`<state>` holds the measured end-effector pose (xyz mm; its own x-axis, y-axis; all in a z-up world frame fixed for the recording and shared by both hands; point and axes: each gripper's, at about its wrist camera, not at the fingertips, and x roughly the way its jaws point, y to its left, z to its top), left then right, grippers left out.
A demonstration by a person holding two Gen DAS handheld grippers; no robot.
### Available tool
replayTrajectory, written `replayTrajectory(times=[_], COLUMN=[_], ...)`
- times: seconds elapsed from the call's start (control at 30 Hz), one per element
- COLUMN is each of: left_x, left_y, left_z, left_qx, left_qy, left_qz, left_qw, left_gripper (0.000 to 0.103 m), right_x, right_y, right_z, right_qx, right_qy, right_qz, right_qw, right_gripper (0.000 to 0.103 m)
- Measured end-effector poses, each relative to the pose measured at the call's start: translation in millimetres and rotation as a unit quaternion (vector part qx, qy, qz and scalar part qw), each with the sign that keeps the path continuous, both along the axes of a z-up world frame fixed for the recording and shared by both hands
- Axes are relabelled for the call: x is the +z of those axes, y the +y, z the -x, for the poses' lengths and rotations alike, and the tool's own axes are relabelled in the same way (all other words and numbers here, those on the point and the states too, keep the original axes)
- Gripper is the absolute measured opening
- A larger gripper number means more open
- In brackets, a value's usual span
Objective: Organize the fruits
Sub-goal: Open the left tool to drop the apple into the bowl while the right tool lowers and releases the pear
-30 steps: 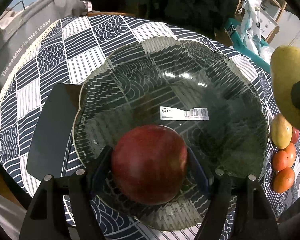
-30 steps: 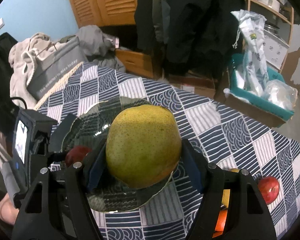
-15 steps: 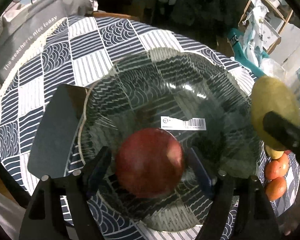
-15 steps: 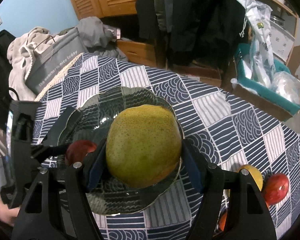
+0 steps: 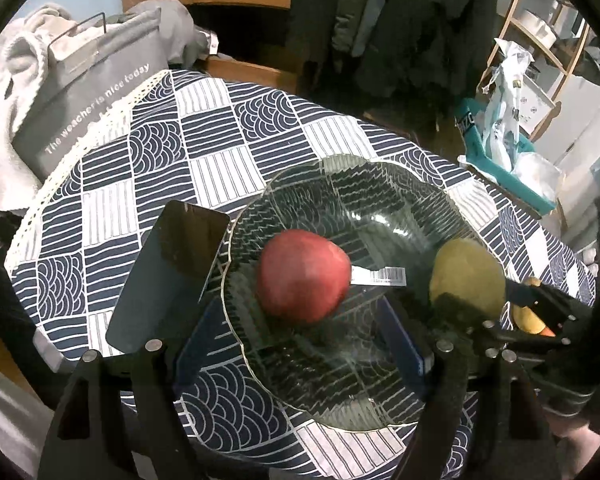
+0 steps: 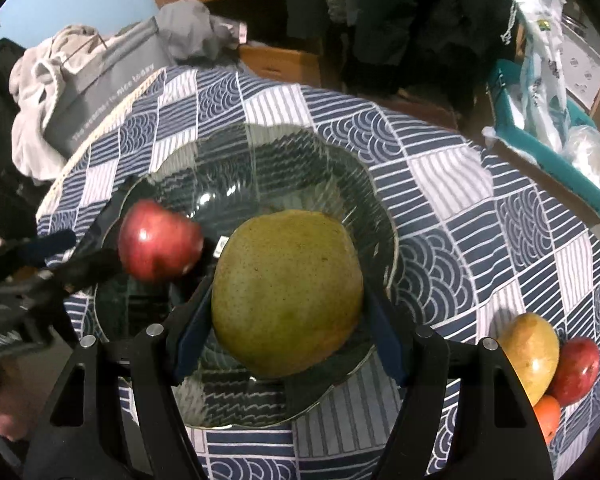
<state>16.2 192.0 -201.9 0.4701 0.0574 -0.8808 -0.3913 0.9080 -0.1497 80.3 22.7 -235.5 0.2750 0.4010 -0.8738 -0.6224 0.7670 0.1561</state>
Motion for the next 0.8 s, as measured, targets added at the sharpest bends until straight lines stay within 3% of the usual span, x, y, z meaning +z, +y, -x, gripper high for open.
replayTrajectory(times=[0.43,0.8], left_x=[12,30], left_y=[-3,-6], left_z=[3,5], left_qx=[-0.002,-0.004], left_qy=[-0.015,-0.038], left_qz=[-0.009,-0.008], left_qw=[0.9998,0.9992], left_gripper=[0.081,0.081], right_x=[-12,45], right_y=[7,-15], right_z=[5,-2], right_qx=[0.009,-0.036], right_qy=[-0.003,-0.059], right_qz=[0.027,-0.029], right_qw=[1.0,0.997], right_gripper=[0.073,0.075])
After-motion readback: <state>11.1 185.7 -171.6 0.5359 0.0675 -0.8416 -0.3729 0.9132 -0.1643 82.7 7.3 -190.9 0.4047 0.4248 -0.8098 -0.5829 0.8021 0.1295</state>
